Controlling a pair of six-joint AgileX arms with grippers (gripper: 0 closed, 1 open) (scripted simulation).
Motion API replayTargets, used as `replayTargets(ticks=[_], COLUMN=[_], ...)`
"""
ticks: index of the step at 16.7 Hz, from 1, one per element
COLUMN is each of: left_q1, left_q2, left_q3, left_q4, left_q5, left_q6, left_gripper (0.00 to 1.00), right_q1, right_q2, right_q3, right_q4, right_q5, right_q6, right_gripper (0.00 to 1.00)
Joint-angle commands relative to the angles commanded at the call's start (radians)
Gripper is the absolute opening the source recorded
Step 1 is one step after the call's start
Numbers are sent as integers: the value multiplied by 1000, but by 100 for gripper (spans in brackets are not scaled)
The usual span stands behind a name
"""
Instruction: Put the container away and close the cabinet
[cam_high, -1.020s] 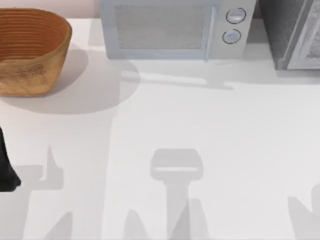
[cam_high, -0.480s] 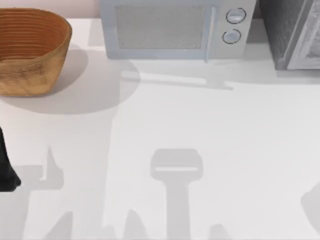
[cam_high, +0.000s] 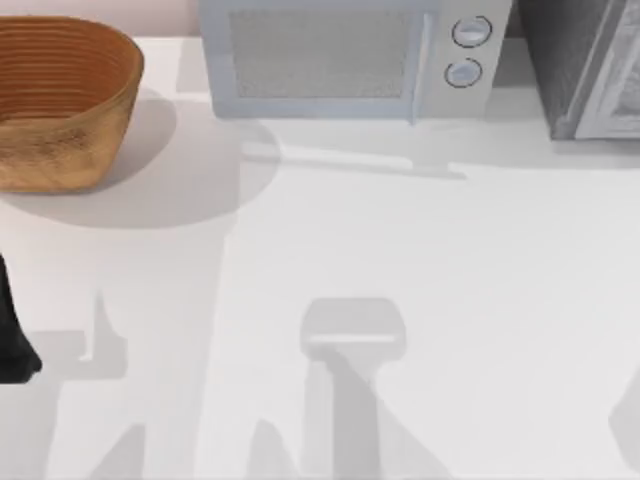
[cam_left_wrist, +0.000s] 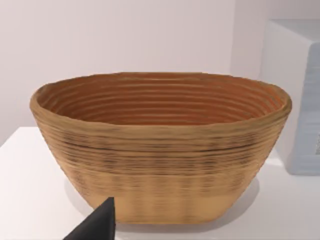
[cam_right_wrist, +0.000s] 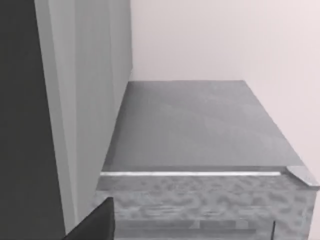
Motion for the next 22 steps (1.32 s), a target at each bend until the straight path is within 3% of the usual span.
replayTargets(ticks=[9,13,16,22], left_q1=[0,0,0,0], left_q2=[0,0,0,0], left_q3=[0,0,0,0], left_q4=[0,0,0,0], left_q5=[0,0,0,0], left_q6=[0,0,0,0], left_gripper=[100,100,100,100], right_q1=[809,1090,1192,1184], right_q2=[-11,-39,-57,-83], right_q3=[-15,-38,-49,-44], right_q4=[-38,-42,-39,-46], right_q5=[809,1092,1194,1229], right_q6=[1,-4,-7,-20], right_gripper=[100,100,100,100])
